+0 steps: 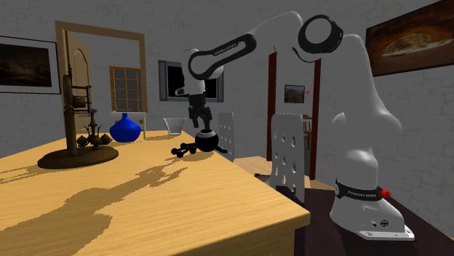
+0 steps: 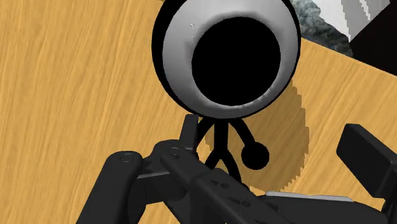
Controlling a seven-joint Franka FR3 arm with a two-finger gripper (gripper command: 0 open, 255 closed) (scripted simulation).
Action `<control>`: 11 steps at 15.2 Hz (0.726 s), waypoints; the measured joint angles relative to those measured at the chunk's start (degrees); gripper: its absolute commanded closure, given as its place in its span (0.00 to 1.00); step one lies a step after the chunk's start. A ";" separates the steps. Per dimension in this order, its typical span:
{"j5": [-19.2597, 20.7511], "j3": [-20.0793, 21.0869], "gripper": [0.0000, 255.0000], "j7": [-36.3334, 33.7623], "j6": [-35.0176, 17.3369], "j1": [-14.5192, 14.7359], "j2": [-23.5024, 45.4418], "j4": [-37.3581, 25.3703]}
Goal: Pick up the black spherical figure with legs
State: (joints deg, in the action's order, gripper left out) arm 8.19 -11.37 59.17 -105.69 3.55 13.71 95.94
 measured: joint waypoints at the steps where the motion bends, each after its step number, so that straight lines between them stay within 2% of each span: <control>1: 0.17 0.17 0.00 1.78 0.03 -0.19 2.85 -2.33; 4: 0.82 0.58 0.00 5.60 0.26 -0.63 8.14 -6.66; 11: 1.00 0.75 0.00 5.51 -3.74 -0.69 10.02 -4.28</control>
State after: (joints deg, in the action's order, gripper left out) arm 9.20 -10.62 64.68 -109.43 2.86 23.72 91.66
